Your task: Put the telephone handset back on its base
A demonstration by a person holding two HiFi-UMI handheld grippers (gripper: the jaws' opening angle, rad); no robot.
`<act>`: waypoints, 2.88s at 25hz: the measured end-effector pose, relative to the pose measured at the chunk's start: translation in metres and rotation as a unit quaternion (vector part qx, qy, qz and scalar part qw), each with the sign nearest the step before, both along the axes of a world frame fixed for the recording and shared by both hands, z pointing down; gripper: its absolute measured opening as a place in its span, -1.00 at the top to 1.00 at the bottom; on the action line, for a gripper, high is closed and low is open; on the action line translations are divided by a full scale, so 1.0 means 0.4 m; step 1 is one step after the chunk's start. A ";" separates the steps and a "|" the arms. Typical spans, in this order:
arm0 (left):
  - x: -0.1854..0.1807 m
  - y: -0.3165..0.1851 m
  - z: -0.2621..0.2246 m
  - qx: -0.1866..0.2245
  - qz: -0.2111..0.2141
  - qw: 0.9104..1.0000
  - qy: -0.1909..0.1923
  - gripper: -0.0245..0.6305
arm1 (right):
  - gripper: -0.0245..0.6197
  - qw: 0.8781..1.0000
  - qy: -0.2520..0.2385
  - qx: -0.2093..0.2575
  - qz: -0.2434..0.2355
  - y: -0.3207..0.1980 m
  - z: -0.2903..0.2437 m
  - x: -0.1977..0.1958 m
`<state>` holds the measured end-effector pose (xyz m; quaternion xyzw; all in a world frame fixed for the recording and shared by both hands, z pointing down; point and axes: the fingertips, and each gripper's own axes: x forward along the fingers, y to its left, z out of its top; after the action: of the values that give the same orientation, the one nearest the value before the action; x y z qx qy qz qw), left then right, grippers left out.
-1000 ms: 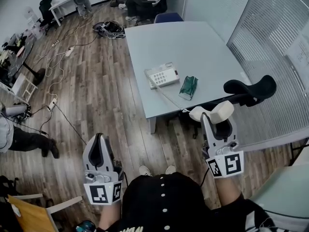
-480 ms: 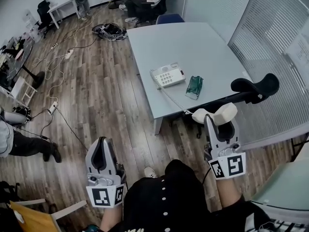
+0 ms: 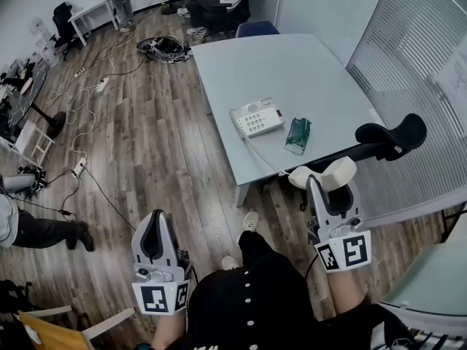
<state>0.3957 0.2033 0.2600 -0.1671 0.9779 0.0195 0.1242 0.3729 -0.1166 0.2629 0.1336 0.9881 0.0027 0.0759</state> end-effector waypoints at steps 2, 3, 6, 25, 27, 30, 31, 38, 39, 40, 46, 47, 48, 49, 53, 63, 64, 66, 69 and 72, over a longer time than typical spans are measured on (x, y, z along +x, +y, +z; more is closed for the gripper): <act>-0.029 0.001 0.003 -0.001 -0.003 1.000 0.000 0.87 | 0.20 1.000 -0.001 -0.002 -0.001 -0.001 0.004 -0.032; -0.046 0.002 0.003 0.000 -0.005 1.000 0.001 0.87 | 0.20 1.000 -0.001 -0.003 -0.002 -0.001 0.005 -0.051; -0.103 -0.003 -0.001 -0.002 -0.009 1.000 0.002 0.87 | 0.20 1.000 0.001 -0.005 -0.005 -0.009 0.009 -0.113; -0.485 -0.043 -0.027 -0.010 -0.048 0.999 -0.003 0.87 | 0.20 0.998 0.002 -0.011 -0.060 -0.019 0.011 -0.549; -0.510 -0.046 -0.029 -0.009 -0.056 0.998 -0.002 0.87 | 0.20 0.998 0.003 -0.013 -0.068 -0.015 0.008 -0.586; -0.538 -0.042 -0.023 -0.009 -0.071 0.997 0.002 0.87 | 0.20 0.997 0.006 -0.016 -0.082 -0.001 0.007 -0.634; -0.543 -0.038 -0.020 -0.008 -0.076 0.997 0.003 0.87 | 0.20 0.996 0.006 -0.015 -0.087 0.005 0.006 -0.646; -0.581 0.014 0.010 -0.010 -0.104 0.994 0.023 0.87 | 0.20 0.994 0.022 -0.017 -0.101 0.059 0.031 -0.741; -0.590 0.025 0.017 -0.010 -0.105 0.994 0.025 0.87 | 0.20 0.994 0.024 -0.016 -0.102 0.069 0.037 -0.751; -0.599 0.036 0.022 -0.010 -0.105 0.994 0.027 0.87 | 0.20 0.994 0.026 -0.016 -0.101 0.079 0.042 -0.759; -0.698 0.101 0.016 -0.011 -0.074 0.997 0.022 0.87 | 0.20 0.997 0.027 -0.015 -0.077 0.134 0.050 -0.815; -0.717 0.116 0.011 -0.012 -0.067 0.998 0.019 0.87 | 0.20 0.997 0.026 -0.016 -0.070 0.146 0.048 -0.824; -0.735 0.134 0.006 -0.014 -0.061 0.998 0.016 0.87 | 0.20 0.998 0.024 -0.017 -0.064 0.159 0.045 -0.832; -0.752 0.151 0.003 -0.015 -0.057 0.998 0.014 0.87 | 0.20 0.998 0.022 -0.017 -0.058 0.171 0.042 -0.841; -0.817 0.221 -0.003 -0.015 -0.047 0.999 0.013 0.87 | 0.20 0.999 0.019 -0.015 -0.039 0.222 0.031 -0.886; -0.971 0.392 0.030 -0.010 -0.034 0.999 0.025 0.87 | 0.20 1.000 0.022 -0.014 -0.016 0.379 0.046 -1.029; -0.986 0.409 0.029 -0.010 -0.031 0.999 0.023 0.87 | 0.20 1.000 0.021 -0.013 -0.014 0.395 0.045 -1.042; -1.014 0.445 0.025 -0.010 -0.026 0.999 0.020 0.87 | 0.20 1.000 0.018 -0.014 -0.007 0.428 0.042 -1.062; -1.041 0.495 0.022 -0.014 -0.016 1.000 0.018 0.87 | 0.20 1.000 0.015 -0.014 0.002 0.478 0.035 -1.074; -1.062 0.524 0.016 -0.023 -0.008 1.000 0.015 0.87 | 0.20 1.000 0.018 -0.012 0.009 0.510 0.037 -1.083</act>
<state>-0.0291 0.4130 0.2665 -0.1616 0.9812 -0.0020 0.1055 -0.0604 0.0873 0.2779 0.1239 0.9905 -0.0113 0.0593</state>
